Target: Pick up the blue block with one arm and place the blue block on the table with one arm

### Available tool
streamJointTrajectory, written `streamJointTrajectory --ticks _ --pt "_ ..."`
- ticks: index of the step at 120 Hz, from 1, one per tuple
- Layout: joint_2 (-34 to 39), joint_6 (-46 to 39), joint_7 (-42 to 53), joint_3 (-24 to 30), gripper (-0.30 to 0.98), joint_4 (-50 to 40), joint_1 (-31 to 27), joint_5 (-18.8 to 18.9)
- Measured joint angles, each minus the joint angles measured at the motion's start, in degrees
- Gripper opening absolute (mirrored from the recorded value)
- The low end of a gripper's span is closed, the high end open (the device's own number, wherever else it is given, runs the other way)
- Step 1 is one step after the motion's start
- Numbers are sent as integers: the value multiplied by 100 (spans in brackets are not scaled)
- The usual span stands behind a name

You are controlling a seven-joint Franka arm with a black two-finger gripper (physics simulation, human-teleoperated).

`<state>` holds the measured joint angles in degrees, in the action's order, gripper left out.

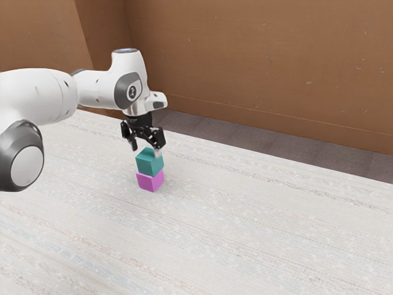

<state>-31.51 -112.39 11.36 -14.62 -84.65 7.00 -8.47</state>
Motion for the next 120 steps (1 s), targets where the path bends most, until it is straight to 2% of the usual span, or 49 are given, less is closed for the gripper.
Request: streamJointTrajectory --ticks 107,120 --pt "-175 -466 950 19 69 -253 8 -212" --pt "-184 -502 986 14 57 -256 8 -215"
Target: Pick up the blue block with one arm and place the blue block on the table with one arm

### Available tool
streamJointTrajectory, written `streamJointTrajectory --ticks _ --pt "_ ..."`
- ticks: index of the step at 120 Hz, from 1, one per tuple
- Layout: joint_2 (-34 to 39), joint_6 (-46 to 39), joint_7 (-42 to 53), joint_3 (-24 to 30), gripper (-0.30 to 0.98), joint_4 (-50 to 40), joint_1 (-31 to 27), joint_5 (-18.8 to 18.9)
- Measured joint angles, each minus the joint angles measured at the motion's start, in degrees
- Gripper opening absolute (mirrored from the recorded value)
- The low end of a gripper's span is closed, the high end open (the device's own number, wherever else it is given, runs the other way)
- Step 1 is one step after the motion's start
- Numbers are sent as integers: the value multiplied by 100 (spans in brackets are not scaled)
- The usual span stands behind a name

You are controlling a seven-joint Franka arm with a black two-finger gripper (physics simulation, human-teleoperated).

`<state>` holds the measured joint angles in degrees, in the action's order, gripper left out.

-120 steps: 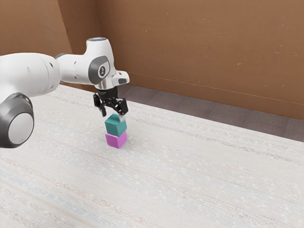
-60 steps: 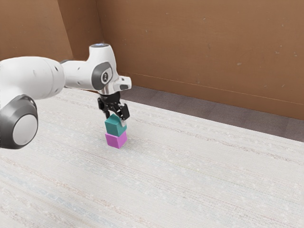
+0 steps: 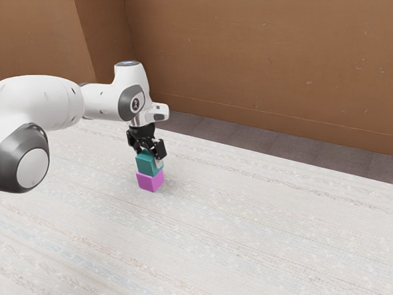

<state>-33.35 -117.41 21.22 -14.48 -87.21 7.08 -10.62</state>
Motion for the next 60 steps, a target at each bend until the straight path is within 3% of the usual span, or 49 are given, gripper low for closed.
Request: streamJointTrajectory --ticks 12,60 --pt "7 -19 19 -2 45 0 3 2" --pt "143 -119 -1 210 37 117 133 64"
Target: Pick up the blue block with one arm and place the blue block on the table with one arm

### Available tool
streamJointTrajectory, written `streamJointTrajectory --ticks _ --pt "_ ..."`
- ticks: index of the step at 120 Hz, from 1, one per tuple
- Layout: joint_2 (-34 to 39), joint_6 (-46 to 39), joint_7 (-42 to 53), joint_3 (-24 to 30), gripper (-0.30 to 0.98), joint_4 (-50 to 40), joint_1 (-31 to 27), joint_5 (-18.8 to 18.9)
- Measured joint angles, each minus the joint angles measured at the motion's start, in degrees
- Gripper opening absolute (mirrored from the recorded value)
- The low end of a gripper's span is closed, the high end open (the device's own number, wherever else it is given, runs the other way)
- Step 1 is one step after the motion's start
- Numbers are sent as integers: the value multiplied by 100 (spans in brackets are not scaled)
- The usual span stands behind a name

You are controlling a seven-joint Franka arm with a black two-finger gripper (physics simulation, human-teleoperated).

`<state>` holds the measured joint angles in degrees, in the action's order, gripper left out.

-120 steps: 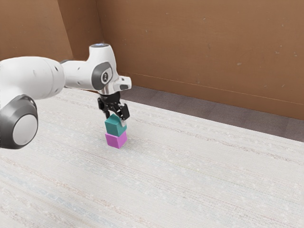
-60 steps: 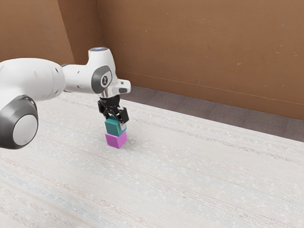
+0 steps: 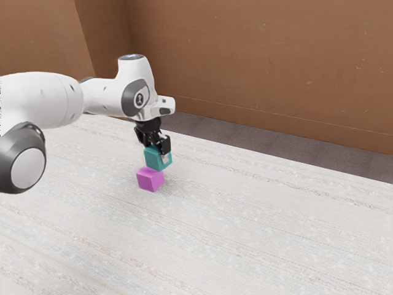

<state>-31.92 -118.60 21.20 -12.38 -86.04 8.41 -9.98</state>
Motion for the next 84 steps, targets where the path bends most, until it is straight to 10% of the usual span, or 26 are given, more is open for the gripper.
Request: streamJointTrajectory --ticks 39,84 --pt "-1667 -332 -181 434 36 1599 324 -177" --pt "-1626 -474 -321 411 56 1620 380 -401"
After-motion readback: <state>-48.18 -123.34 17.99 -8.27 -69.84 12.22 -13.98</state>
